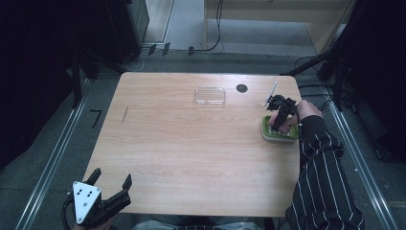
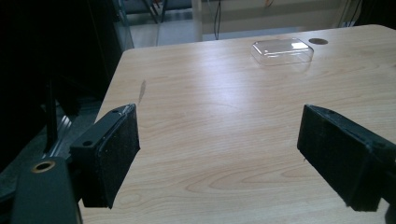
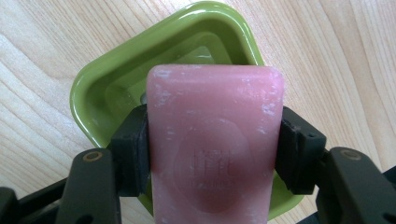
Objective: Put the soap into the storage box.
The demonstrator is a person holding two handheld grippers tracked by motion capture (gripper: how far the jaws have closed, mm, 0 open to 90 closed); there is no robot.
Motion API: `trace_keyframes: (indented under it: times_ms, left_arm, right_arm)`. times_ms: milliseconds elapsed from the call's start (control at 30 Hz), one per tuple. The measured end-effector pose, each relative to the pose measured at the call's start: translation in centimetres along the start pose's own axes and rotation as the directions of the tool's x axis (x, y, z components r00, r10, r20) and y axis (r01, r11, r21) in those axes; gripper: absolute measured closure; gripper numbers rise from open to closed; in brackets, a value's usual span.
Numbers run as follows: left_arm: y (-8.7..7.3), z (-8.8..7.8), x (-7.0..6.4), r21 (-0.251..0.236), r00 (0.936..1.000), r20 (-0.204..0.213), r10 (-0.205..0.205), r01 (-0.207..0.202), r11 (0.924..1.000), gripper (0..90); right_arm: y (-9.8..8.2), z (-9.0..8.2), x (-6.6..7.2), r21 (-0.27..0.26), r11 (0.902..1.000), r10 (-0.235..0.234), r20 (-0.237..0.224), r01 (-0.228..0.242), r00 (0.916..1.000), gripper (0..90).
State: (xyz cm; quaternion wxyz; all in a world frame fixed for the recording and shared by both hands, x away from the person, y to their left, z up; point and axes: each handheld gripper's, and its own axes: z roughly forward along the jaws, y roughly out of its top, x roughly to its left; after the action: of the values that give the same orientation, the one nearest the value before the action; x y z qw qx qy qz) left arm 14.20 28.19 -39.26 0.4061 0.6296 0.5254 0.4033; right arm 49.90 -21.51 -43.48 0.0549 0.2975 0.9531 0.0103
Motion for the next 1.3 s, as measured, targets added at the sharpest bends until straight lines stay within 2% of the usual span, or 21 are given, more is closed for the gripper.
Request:
trace_keyframes:
  times_ms: [233, 467, 633, 667, 1300]
  left_arm:
    - [0.0, 0.0, 0.0, -0.001, 1.0, 0.0, 0.001, -0.001, 1.0, 13.3]
    - [0.0, 0.0, -0.1, 0.0, 1.0, 0.0, 0.001, -0.001, 1.0, 13.3]
    - [0.0, 0.0, -0.1, -0.001, 1.0, 0.0, 0.0, 0.0, 1.0, 13.4]
    - [0.0, 0.0, -0.1, 0.0, 1.0, 0.0, 0.001, -0.001, 1.0, 13.4]
    - [0.1, 0.3, -0.2, 0.002, 1.0, 0.007, 0.003, -0.003, 1.0, 13.3]
  right_arm:
    - [-0.2, 0.3, 0.1, 0.013, 0.9998, -0.015, -0.022, 0.016, 0.9996, 39.1]
    - [-0.3, 0.7, 0.1, 0.015, 0.9991, -0.04, -0.024, 0.041, 0.9989, 39.1]
    - [-0.3, 0.8, 0.2, 0.009, 0.9991, -0.041, -0.028, 0.041, 0.9988, 39.1]
    - [-0.3, 0.7, 0.2, 0.006, 0.9982, -0.059, -0.029, 0.059, 0.9978, 39.1]
    - [-0.5, 1.0, 0.2, 0.014, 0.9978, -0.065, -0.027, 0.066, 0.9975, 38.9]
